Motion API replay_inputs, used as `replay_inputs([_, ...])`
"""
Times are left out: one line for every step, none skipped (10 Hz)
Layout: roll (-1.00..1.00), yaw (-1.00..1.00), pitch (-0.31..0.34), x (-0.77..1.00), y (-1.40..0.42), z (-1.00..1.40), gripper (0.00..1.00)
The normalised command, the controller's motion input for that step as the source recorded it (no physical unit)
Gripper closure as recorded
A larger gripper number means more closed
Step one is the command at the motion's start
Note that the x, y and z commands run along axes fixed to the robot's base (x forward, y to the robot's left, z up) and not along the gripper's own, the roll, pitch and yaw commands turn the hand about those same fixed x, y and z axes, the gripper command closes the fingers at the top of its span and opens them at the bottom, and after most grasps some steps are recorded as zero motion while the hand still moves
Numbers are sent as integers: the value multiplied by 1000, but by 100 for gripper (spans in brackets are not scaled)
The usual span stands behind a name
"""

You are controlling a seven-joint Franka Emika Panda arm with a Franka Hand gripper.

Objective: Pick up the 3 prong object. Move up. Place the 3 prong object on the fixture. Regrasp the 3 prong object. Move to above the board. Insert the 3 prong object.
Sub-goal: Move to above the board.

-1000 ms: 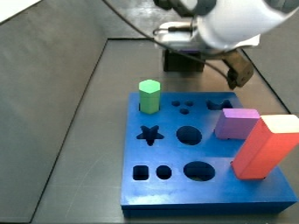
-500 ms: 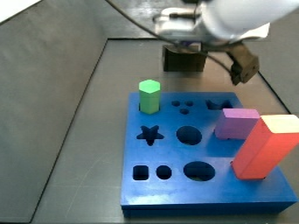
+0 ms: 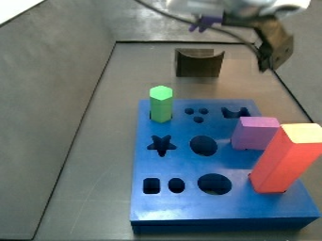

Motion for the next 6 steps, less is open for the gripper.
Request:
replay_inputs([-33, 144, 154, -13, -137, 1000, 100])
replay_inputs([-23, 161, 121, -1, -122, 1000, 100])
replay_inputs([-20, 163, 97, 9, -109, 1000, 100])
replay_inputs([-21, 155, 75, 14, -98, 1000, 100])
replay_inputs([-19, 141, 49, 15, -72, 864, 100])
replay_inputs([-23, 128, 34, 13, -50, 697, 100])
